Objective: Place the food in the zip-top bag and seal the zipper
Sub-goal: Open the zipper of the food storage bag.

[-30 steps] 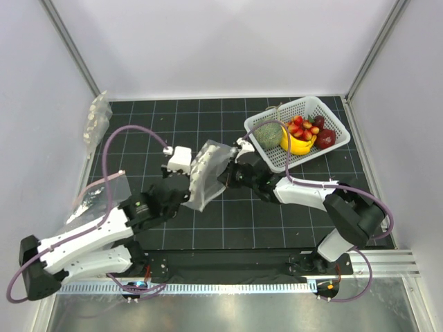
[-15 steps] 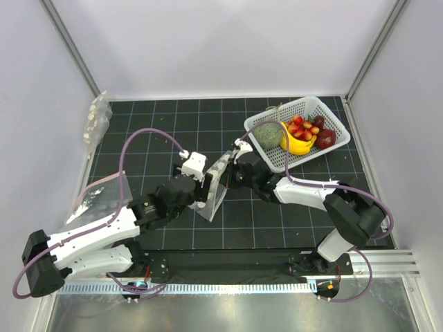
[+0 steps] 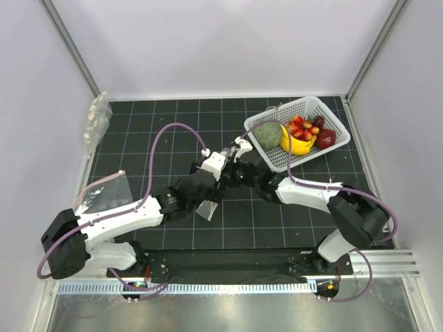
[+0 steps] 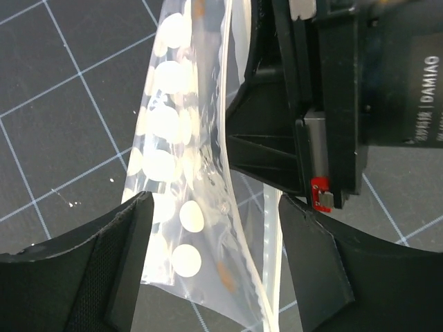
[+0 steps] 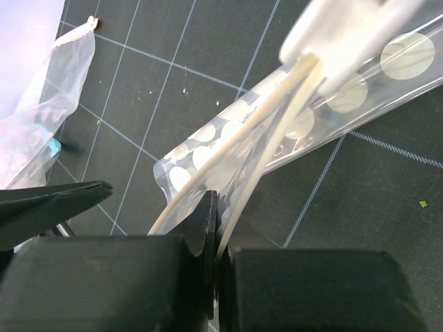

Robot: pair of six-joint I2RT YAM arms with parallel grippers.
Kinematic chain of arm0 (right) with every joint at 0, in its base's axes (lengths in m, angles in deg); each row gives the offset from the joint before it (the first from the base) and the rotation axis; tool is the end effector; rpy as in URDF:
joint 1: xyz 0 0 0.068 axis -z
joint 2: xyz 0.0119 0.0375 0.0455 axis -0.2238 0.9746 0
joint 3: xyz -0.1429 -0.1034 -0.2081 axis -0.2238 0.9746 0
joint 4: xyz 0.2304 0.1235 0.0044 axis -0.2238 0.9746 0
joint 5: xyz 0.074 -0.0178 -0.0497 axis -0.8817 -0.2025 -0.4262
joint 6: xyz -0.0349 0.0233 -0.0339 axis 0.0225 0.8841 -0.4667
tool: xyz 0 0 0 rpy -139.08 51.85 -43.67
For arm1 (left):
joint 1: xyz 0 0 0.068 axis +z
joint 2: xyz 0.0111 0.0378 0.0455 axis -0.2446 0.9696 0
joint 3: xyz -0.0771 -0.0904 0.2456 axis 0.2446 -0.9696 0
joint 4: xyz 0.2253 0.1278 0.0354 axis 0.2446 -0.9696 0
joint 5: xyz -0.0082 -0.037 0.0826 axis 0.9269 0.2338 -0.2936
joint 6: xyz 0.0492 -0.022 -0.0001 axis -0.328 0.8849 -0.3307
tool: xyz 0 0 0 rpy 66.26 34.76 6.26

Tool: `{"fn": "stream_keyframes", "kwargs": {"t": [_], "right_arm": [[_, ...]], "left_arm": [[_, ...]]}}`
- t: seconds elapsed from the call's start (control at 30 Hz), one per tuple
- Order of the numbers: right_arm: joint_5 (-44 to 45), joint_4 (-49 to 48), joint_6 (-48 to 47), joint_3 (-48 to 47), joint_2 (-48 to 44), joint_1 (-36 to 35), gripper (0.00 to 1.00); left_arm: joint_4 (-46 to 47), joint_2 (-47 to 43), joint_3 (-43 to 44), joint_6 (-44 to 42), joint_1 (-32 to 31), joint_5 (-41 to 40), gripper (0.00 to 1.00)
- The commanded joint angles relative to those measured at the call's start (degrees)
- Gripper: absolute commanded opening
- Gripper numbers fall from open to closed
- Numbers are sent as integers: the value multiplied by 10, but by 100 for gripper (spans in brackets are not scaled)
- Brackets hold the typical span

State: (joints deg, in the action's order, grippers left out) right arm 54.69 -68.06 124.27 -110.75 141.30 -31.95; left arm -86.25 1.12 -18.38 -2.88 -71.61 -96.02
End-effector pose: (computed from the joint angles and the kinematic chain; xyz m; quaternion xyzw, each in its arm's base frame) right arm 0.2344 0.2371 0.2028 -0.0865 0.8491 0.3611 0.3758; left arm 0.1555 -0.2141 0.2536 0.1998 0.8385 -0.1195 0.4926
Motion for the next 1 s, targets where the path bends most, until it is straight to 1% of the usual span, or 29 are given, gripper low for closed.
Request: {"fn": "stream_keyframes", "kwargs": {"t": [0.0, 0.1, 0.13, 0.17, 0.2, 0.23, 0.3, 0.33, 0.4, 0.47, 0.5, 0.57, 0.6, 0.63, 0.73, 0.83, 0.87, 0.93, 0.97], "right_arm": [[-7, -34, -11, 4, -28, 2, 1], [-12, -37, -10, 7, -28, 2, 1], [-14, -37, -10, 6, -27, 2, 1], [-14, -35, -10, 5, -27, 2, 1], [-14, -35, -10, 6, -28, 2, 1], [-14, -36, -11, 8, -30, 2, 1], [-11, -36, -10, 10, -31, 1, 1], [-11, -36, -9, 10, -31, 2, 1], [-13, -36, -10, 10, -32, 2, 1], [-14, -36, -10, 10, -33, 2, 1], [-10, -35, -8, 10, -34, 2, 1], [-11, -36, -9, 11, -34, 2, 1], [-11, -36, -9, 11, -35, 2, 1], [-16, -38, -10, 11, -35, 2, 1], [-23, -42, -10, 13, -39, 2, 1], [-19, -43, -11, 17, -43, 2, 1], [-19, -43, -10, 17, -44, 2, 1], [-20, -42, -9, 15, -44, 2, 1], [-19, -42, -9, 15, -43, 2, 1]], "left_arm": [[16, 12, 29, 16, 4, -20, 76], [16, 42, 36, 26, 9, -48, 70], [10, 49, 47, 27, 14, -59, 63], [6, 56, 52, 29, 17, -82, 58], [-1, 66, 55, 35, 22, -87, 53], [-3, 71, 58, 40, 34, -87, 35], [-7, 78, 59, 45, 46, -75, 20], [-10, 84, 62, 48, 53, -75, 9], [-18, 85, 63, 47, 54, -92, 7], [-14, 77, 58, 53, 54, -115, 0], [-12, 72, 55, 56, 54, -126, 0], [-1, 59, 48, 55, 55, -118, 0], [4, 57, 41, 54, 55, -112, 1], [8, 55, 40, 52, 56, -97, 7], [9, 61, 41, 53, 64, -82, 9], [-30, 90, 65, 73, 86, -61, 10], [-49, 97, 73, 77, 88, -51, 9], [-60, 110, 86, 78, 89, -46, 0], [-64, 110, 88, 80, 89, -48, 0]]}}
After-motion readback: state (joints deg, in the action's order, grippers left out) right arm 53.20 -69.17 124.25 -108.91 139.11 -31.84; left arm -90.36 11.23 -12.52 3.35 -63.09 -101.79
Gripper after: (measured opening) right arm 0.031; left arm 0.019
